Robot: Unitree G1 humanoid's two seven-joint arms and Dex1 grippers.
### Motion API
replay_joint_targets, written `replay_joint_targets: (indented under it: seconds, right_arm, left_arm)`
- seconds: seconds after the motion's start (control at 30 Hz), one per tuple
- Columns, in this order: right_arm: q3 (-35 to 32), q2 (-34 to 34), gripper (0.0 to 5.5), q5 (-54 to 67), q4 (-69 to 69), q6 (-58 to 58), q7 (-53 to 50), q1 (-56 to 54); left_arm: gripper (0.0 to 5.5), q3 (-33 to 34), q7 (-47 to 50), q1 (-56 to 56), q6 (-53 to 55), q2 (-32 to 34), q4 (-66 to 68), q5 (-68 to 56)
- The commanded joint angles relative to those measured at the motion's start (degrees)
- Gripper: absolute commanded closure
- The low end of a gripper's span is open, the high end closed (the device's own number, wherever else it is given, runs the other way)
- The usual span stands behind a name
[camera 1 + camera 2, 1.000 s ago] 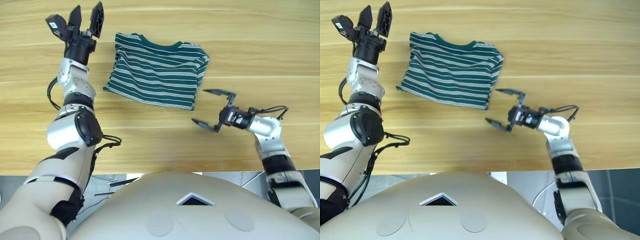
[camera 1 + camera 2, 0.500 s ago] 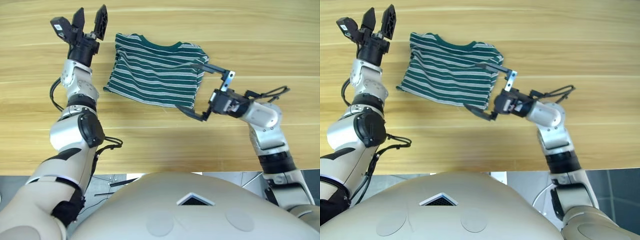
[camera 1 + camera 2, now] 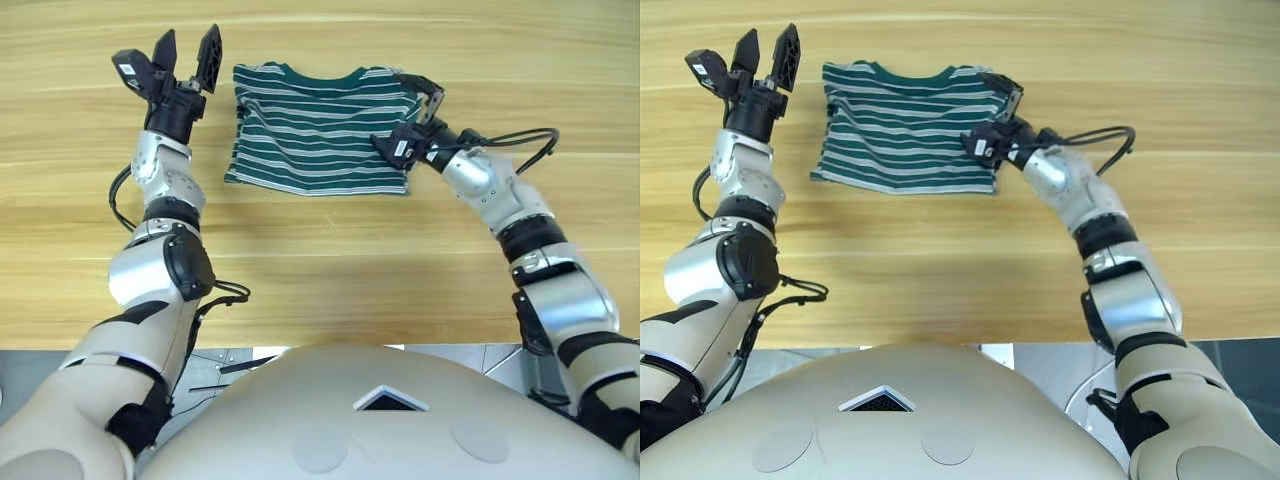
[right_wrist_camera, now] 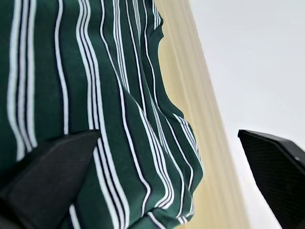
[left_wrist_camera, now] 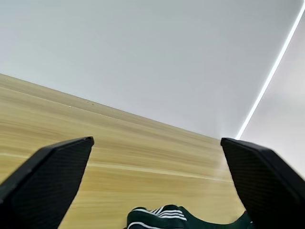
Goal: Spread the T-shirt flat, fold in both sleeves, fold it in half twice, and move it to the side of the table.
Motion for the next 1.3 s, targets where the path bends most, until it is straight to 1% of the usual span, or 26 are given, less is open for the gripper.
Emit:
replay_joint_targets:
  seconds: [0.03, 0.13, 0.2, 0.23, 0.33, 0.47, 0.57, 0.67, 0.83, 0.93, 1.03, 1.13, 1.23, 1.3]
  right_arm:
    - [4.44, -5.46, 0.1, 5.76, -8.91, -4.01, 15.79, 11.86]
    - [7.71, -12.43, 0.1, 20.41, -29.8, -4.21, 28.43, 20.82]
    - [7.8, -15.29, 0.1, 27.87, -40.78, -2.61, 32.19, 23.83]
    - [6.42, -15.04, 0.1, 31.54, -44.88, -1.16, 32.31, 24.19]
    - [1.85, -12.37, 0.1, 34.38, -48.7, 2.77, 30.94, 23.25]
    - [-0.23, -11.11, 0.1, 36.19, -51.88, 5.12, 32.23, 23.13]
    - [0.79, -8.43, 0.1, 28.21, -46.63, 5.84, 30.67, 19.25]
    - [4.15, -5.14, 0.1, 23.76, -42.9, 5.5, 32.01, 17.45]
    - [9.48, -0.29, 0.1, 17.3, -31.51, 3.97, 32.79, 14.08]
    - [11.01, 1.02, 0.1, 13.97, -24.11, 2.69, 31.62, 12.74]
    - [11.2, 2.04, 0.1, 13.98, -17.85, 0.72, 30.76, 11.57]
    - [7.95, 5.71, 0.1, 14.69, -8.38, -0.11, 23.25, 8.09]
    - [5.17, 9.15, 0.1, 11.1, 2.33, 1.65, 6.82, 3.99]
    - [2.05, 11.44, 0.1, 11.32, 7.91, 3.07, -3.7, 2.69]
  left_arm:
    - [0.54, -0.67, 0.48, -0.05, -0.28, -0.26, -0.23, 0.84]
    - [0.54, -0.88, 0.73, 0.04, -0.34, -0.32, -0.02, 0.87]
    - [0.54, -0.98, 0.82, 0.12, -0.37, -0.25, 0.1, 0.88]
    - [0.54, -0.99, 0.78, 0.19, -0.37, -0.21, 0.12, 0.84]
    - [0.54, -1.08, 0.8, 0.34, -0.33, -0.13, 0.26, 0.83]
    - [0.54, -1.22, 0.87, 0.45, -0.25, -0.11, 0.42, 0.82]
    - [0.54, -0.83, 0.29, 0.77, -0.34, 0.11, -0.17, 0.15]
    - [0.54, -0.49, -0.11, 0.87, -0.33, 0.23, -0.47, -0.24]
    - [0.54, -0.21, -0.19, 1.22, -0.36, 0.29, -0.64, -0.28]
    - [0.54, -0.26, -0.19, 1.35, -0.35, 0.07, -0.62, -0.18]
    - [0.54, -0.32, -0.19, 1.56, -0.45, 0.02, -0.67, -0.08]
    - [0.54, -0.29, -0.16, 1.67, -0.58, -0.13, -0.83, -0.15]
    - [0.54, -0.43, -0.21, 1.75, -0.71, -0.45, -0.94, -0.08]
    - [0.54, -0.45, -0.36, 1.98, -0.8, -0.46, -1.14, -0.11]
